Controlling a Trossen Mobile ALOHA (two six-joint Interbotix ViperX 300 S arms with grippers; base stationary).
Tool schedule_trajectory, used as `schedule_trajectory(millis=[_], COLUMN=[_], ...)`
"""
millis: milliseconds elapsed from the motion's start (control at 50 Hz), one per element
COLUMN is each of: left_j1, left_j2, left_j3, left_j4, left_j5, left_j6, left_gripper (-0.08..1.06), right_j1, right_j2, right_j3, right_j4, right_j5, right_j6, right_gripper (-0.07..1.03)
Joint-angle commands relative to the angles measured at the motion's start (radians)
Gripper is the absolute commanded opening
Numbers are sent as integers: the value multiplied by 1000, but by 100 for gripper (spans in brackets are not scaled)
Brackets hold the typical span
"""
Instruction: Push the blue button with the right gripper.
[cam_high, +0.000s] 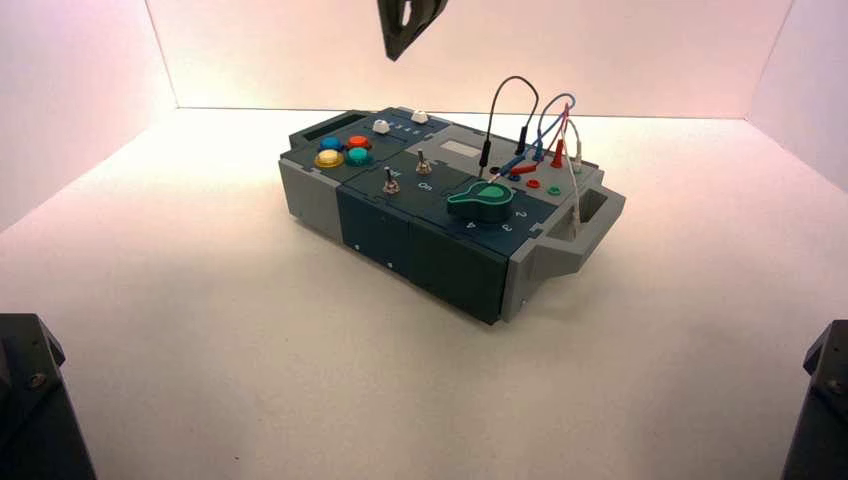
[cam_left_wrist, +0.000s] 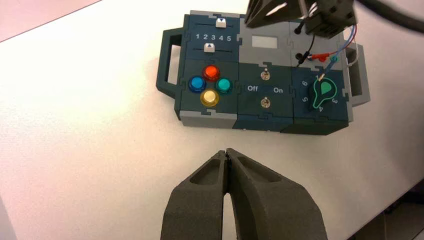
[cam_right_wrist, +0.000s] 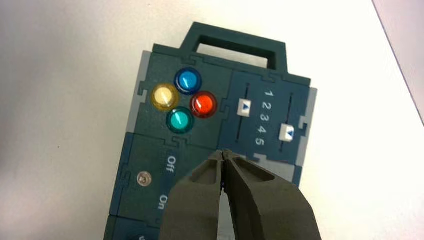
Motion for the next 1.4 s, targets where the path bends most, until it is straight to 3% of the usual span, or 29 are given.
schedule_trajectory(millis=[20, 320, 600, 820, 1400], left_j1=[-5, -5, -5, -5, -8], left_j2=[0, 15, 15, 25, 64], left_j3=[-29, -29, -29, -26, -28], left_j4=[-6, -6, -6, -6, -6], left_j5=[-3, -3, -3, -6, -26], left_j6=[0, -2, -3, -3, 3], left_gripper=[-3, -3, -3, -3, -3], right_j1=[25, 74, 77, 78, 104], right_j2=[11, 95, 155, 183, 270], right_j3=[-54, -115, -156, -176, -230], right_j4=[-2, -2, -2, 2, 6], right_j5=[2, 0, -11, -15, -35], right_j6=[-11, -12, -14, -32, -34], right_gripper=[-2, -2, -2, -2, -2])
